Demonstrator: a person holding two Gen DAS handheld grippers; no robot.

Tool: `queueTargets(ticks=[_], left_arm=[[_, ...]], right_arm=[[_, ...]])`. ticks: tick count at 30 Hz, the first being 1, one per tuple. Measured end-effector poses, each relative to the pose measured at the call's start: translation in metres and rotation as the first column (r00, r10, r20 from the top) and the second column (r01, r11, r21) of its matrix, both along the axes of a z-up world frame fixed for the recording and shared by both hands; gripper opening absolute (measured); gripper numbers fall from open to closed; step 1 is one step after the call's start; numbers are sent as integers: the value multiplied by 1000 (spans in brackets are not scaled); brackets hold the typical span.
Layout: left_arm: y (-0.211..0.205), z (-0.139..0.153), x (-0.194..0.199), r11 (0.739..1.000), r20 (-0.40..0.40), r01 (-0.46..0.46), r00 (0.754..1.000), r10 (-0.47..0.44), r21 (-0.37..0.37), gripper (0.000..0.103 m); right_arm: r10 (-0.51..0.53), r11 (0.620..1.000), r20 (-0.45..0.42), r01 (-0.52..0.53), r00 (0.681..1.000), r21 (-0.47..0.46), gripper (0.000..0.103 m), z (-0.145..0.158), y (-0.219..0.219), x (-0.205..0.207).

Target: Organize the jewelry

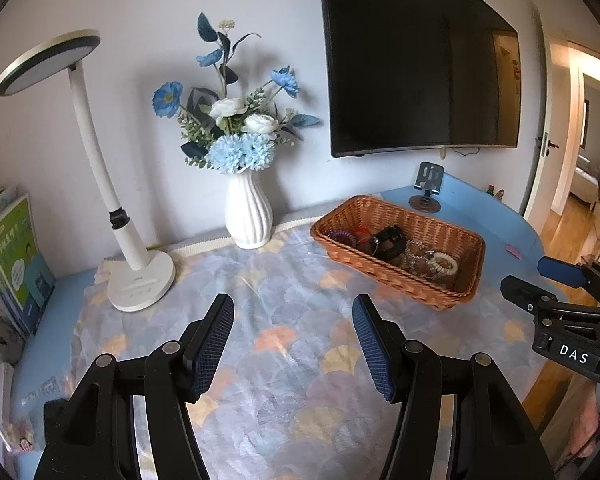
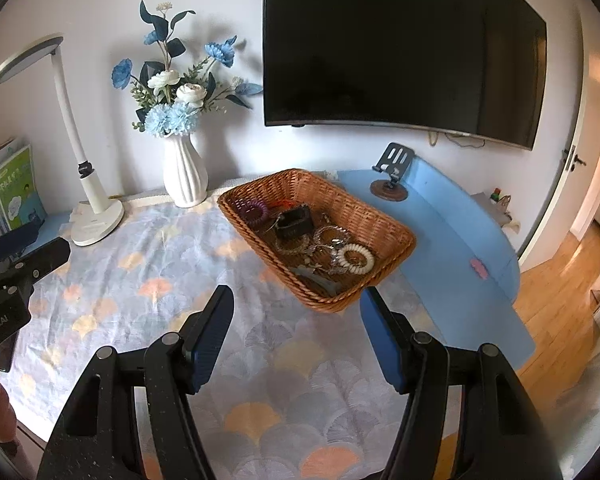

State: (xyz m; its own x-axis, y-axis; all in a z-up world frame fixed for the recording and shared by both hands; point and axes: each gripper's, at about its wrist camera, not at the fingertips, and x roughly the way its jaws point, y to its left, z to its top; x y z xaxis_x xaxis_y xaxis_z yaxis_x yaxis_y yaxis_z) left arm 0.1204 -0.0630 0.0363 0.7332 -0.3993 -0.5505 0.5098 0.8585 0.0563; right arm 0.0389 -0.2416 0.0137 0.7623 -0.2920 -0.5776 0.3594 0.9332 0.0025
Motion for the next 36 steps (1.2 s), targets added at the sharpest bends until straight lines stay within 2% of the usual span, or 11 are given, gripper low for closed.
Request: queueTargets(ticks=[12, 32, 36], left_arm=[[8, -7, 6, 1000, -19, -14, 1000, 14, -3, 64], [-1, -16, 7, 999, -25, -23, 999, 24, 26, 64], [0, -19, 6, 998, 5, -36, 999, 36, 42, 64]], right_arm=[[26, 1000, -14, -26, 1000, 5, 67, -4, 6, 8], [30, 999, -35, -29, 999, 22, 67, -13, 4, 10], [38, 999, -37, -38, 999, 0, 67, -13, 9, 10]])
